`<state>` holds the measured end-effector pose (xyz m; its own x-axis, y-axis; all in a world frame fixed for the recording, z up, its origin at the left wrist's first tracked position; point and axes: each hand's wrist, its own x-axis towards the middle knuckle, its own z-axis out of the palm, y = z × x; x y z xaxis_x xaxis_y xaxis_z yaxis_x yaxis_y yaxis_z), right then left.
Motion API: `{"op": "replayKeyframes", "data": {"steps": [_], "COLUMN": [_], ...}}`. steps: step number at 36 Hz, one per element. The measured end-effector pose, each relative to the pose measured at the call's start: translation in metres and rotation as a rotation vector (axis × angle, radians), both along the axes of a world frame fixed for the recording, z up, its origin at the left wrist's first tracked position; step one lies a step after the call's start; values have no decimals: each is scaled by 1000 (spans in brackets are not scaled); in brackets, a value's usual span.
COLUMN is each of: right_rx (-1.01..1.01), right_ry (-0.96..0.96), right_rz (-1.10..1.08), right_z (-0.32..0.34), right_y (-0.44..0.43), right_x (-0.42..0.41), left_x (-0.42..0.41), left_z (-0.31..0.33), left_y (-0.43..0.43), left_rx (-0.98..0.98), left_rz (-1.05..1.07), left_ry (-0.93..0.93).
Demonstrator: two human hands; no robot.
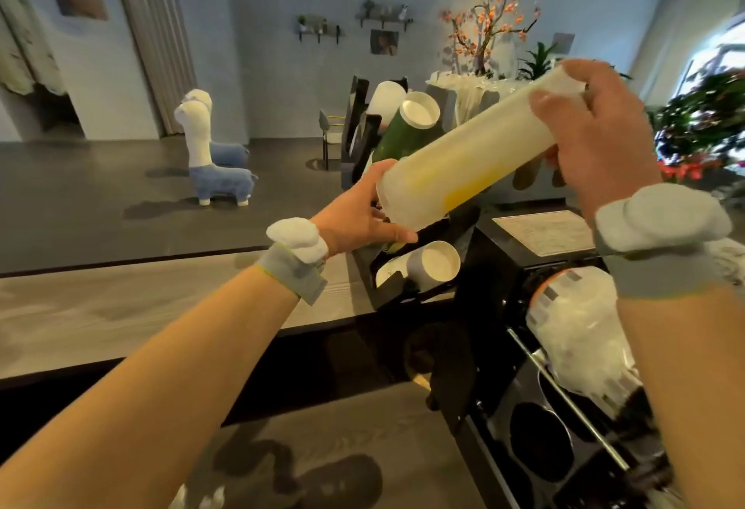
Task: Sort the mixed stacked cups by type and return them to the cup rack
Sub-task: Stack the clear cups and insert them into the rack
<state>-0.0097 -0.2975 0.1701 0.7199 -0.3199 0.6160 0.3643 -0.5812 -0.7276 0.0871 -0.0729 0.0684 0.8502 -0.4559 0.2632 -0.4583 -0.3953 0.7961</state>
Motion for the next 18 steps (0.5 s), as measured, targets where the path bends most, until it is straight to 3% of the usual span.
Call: {"op": "replayKeyframes", "data": {"steps": [3,6,12,18], "right_rx": [-154,-262,-393,-451], "right_ry": [-55,-67,-30,6], "right_rz": [-10,8,43,55], "right_z": [-1,-5,-19,-32], "right_y": [9,13,8,3], "right_x": [-3,2,21,36], "left_x": [14,25,49,64], "left_z": [-5,-3,-25,-35], "left_y": [-12,-27,-31,-36], "left_rx": [126,193,78,98], "left_rz": [119,184,236,274], "left_ry": [-147,-163,-194,-155]}}
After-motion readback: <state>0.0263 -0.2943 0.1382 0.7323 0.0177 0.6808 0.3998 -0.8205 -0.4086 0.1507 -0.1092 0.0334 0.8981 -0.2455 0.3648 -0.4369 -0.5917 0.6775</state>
